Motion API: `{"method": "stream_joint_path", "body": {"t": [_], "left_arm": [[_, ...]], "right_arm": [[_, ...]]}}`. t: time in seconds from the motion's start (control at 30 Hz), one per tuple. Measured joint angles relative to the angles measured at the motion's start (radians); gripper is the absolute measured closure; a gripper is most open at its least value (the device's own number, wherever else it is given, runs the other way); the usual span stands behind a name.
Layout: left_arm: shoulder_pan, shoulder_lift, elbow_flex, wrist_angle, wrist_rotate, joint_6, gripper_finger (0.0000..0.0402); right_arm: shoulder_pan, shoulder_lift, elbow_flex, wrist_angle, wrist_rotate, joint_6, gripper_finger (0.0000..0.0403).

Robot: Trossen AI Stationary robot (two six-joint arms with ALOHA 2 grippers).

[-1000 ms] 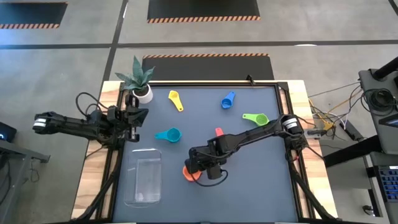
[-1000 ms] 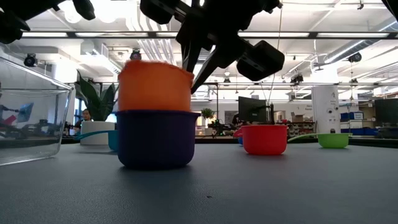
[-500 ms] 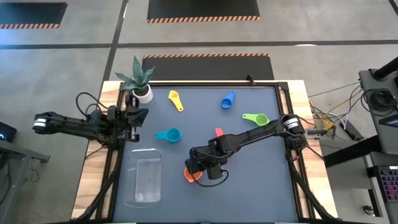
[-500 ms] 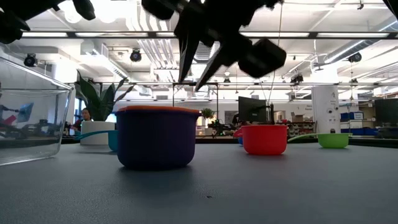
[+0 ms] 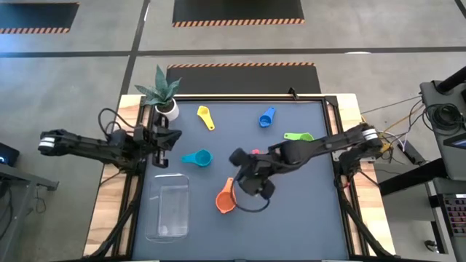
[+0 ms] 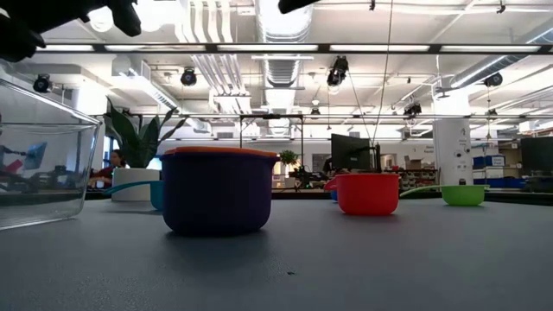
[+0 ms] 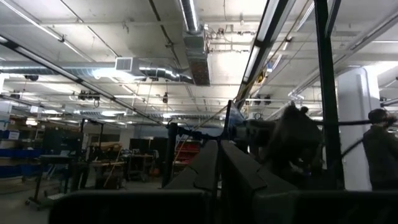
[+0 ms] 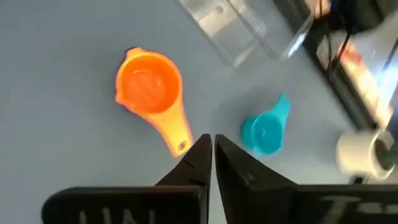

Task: Nest measuring cups in basket
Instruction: Stack the red measuring cup on top of the orange cup

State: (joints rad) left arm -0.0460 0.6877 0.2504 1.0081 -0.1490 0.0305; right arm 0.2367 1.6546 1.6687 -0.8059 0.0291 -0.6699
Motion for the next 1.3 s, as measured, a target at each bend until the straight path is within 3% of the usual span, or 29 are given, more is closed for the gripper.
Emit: {"method": "stream_joint_path", "body": {"t": [0.13, 0.3, 0.57, 0.87, 1.07, 1.3], "left_arm": [[0.0, 0.043, 0.017, -0.001, 0.001, -0.038, 0.0402], [-0.001, 0.119, 0.093, -0.054, 0.002, -0.07, 0.0402], [-0.001, 0.237, 0.341, -0.529, 0.003, -0.094, 0.0402], [-0.001, 0.31, 0.499, -0.774, 0.003, -0.041, 0.0402], [-0.003, 0.317, 0.552, -0.904, 0.003, 0.01, 0.0402], [-0.019, 0.289, 0.504, -0.876, 0.002, 0.021, 0.0402]], "right_arm": [[0.001, -0.104, -0.128, 0.062, -0.002, 0.12, 0.0394], [0.0, -0.252, -0.377, 0.283, 0.003, 0.223, 0.0394], [0.001, -0.405, -0.612, 0.407, 0.087, 0.502, 0.0394], [0.009, -0.443, -0.787, 0.407, 0.114, 0.903, 0.0394], [0.033, -0.44, -0.964, 0.598, 0.245, 0.993, 0.0394], [0.032, -0.44, -1.066, 0.715, 0.417, 1.043, 0.0394]]}}
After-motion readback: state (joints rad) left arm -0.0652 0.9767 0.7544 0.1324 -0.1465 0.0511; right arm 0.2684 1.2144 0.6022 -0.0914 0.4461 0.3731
